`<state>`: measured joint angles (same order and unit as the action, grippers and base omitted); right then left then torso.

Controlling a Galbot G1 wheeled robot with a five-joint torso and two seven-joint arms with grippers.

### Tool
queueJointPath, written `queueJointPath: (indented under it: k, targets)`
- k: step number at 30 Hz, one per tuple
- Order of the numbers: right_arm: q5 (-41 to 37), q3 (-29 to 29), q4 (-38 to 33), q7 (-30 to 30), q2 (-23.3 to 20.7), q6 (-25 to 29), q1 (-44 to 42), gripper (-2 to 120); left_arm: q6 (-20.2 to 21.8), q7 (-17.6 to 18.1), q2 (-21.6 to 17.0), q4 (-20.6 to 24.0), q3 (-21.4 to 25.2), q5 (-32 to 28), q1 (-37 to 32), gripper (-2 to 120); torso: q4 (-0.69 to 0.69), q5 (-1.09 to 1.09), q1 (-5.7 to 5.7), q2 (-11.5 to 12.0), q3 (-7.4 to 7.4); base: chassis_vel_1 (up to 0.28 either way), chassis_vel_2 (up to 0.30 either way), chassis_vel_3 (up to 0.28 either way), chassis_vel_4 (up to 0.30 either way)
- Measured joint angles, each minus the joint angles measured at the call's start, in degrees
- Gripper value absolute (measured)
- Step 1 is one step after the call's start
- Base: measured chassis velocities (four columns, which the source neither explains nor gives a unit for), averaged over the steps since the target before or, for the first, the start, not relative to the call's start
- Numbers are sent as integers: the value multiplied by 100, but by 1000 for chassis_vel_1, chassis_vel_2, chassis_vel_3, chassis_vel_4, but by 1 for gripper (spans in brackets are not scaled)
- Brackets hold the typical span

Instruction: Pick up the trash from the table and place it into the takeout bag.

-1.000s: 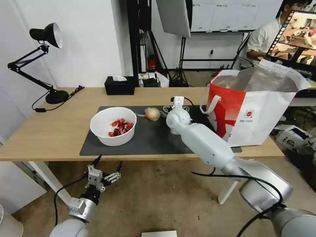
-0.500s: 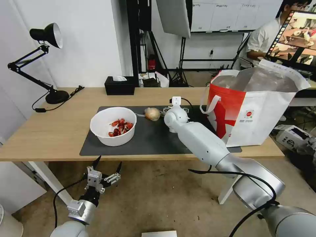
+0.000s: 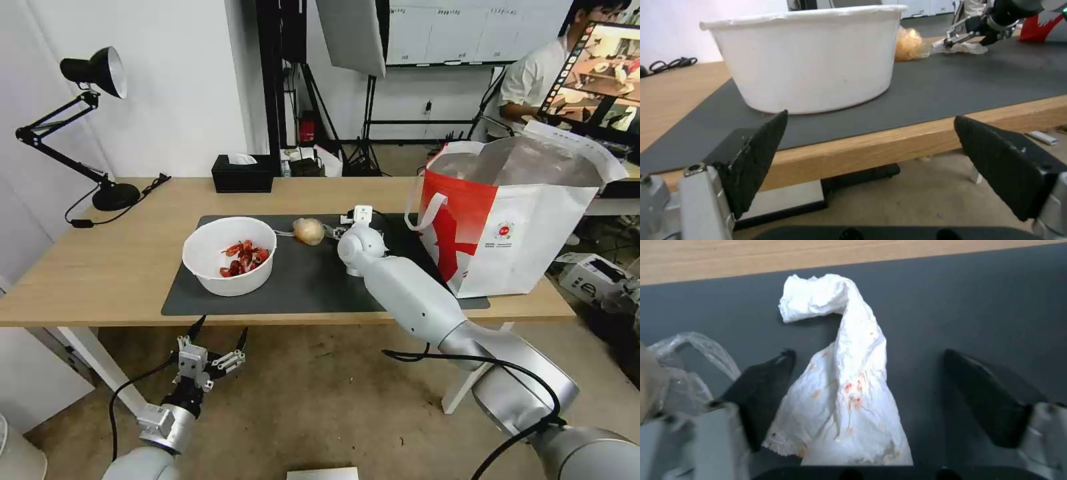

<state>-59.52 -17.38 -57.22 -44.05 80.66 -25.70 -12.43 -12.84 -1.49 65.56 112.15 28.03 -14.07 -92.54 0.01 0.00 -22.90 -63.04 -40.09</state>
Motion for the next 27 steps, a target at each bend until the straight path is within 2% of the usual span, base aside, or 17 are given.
queueJointPath:
  k: [2,3,6,7,12,13,15,16,18,19,20,22,23,27]
  targets:
    - [3,5,-8,4,-9,12,-21,72,-10,-1,-2,-15,-9,-6,12,100,0,0,0,-1,0,0,0,0,0]
    - [3,5,-8,4,-9,12,-21,72,-10,-1,-2,-15,-9,-6,12,100,0,0,0,-1,0,0,0,0,0]
    - [8,15,-21,0,-12,27,-51,57,-22,-2,-2,-26,-19,-9,19,100,-2,-1,0,-1,1,0,0,0,0]
    - [8,15,-21,0,-12,27,-51,57,-22,-2,-2,-26,-19,-9,19,100,-2,-1,0,-1,1,0,0,0,0]
    - [33,19,-39,58,-25,177,-112,36,-32,-4,1,-34,-26,-11,18,100,-7,-2,1,-1,0,0,0,0,0]
    - [33,19,-39,58,-25,177,-112,36,-32,-4,1,-34,-26,-11,18,100,-7,-2,1,-1,0,0,0,0,0]
    - [72,16,-80,208,-54,350,-155,26,-34,-5,1,-35,-26,-12,18,100,-9,-2,1,0,-1,0,0,0,0]
    - [72,16,-80,208,-54,350,-155,26,-34,-5,1,-35,-26,-12,18,100,-9,-2,1,0,-1,0,0,0,0]
    - [196,-22,-223,486,-121,620,-218,14,-37,-8,1,-35,-27,-14,13,100,-3,3,-3,3,-5,0,0,0,0]
    - [290,-36,-336,634,-171,744,-251,10,-39,-9,1,-33,-27,-15,9,100,8,5,-5,5,-7,0,0,0,0]
    - [290,-36,-336,634,-171,744,-251,10,-39,-9,1,-33,-27,-15,9,100,8,5,-5,5,-7,0,0,0,0]
    - [526,-45,-635,891,-345,1056,-328,0,-47,-8,6,-27,-22,-16,-5,100,9,2,-4,4,-4,0,0,0,0]
    - [596,-52,-764,936,-429,1148,-369,0,-51,-7,10,-23,-21,-16,-9,100,4,2,-3,4,-4,0,0,0,0]
    - [766,-58,-1215,966,-737,1329,-516,0,-60,-8,33,-9,-22,-16,-22,100,-3,2,-3,3,-3,0,0,0,0]
